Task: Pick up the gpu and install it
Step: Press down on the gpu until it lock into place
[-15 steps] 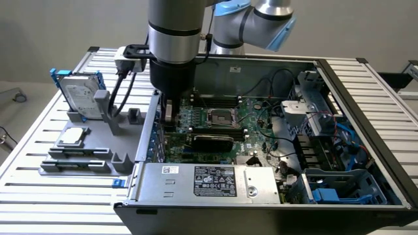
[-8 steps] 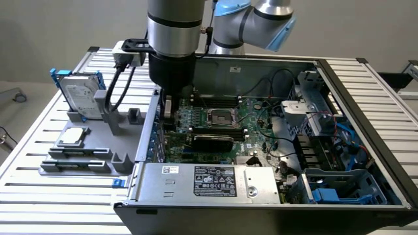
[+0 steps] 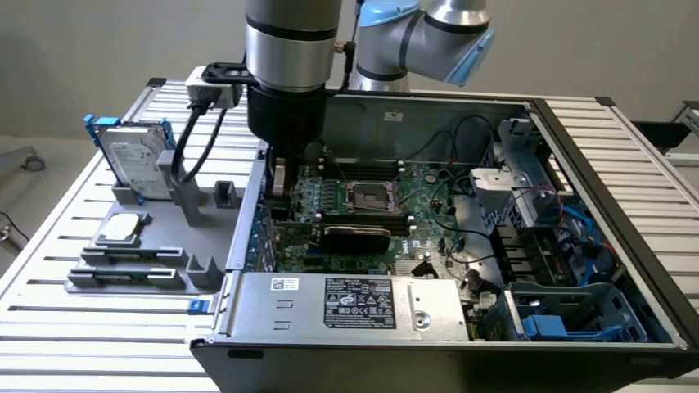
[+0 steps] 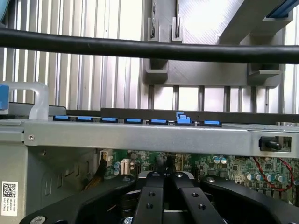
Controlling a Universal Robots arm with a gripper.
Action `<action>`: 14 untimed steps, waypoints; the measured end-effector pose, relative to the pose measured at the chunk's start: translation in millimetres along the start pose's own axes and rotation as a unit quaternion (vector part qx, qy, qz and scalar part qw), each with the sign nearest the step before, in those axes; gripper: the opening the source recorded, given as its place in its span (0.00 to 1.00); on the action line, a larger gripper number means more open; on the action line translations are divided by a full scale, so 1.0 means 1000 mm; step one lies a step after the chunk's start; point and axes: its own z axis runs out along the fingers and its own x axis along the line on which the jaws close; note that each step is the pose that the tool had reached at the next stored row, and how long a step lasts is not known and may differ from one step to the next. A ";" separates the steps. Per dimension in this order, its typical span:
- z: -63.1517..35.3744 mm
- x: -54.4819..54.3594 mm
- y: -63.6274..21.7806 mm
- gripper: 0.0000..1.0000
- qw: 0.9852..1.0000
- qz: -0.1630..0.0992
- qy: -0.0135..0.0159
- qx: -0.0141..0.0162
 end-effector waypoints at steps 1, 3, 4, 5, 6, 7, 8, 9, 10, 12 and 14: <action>-0.0002 0.000 0.0002 0.11 1.000 0.000 0.000 0.000; -0.0010 0.000 0.0007 0.11 1.000 0.001 0.001 -0.001; -0.0014 0.000 0.0009 0.11 1.000 0.001 0.001 -0.002; -0.0017 0.000 0.0011 0.11 1.000 0.001 0.000 -0.002; -0.0019 -0.001 0.0014 0.11 1.000 0.002 0.001 -0.002; -0.0019 -0.001 0.0016 0.11 1.000 0.002 0.001 -0.003; -0.0019 -0.001 0.0017 0.11 1.000 0.002 0.001 -0.003; -0.0020 -0.001 0.0019 0.11 1.000 0.003 0.001 -0.003; -0.0020 -0.001 0.0021 0.11 1.000 0.003 0.001 -0.003; -0.0020 -0.002 0.0025 0.11 1.000 0.003 0.002 -0.003; -0.0020 -0.003 0.0027 0.11 1.000 0.003 0.002 -0.003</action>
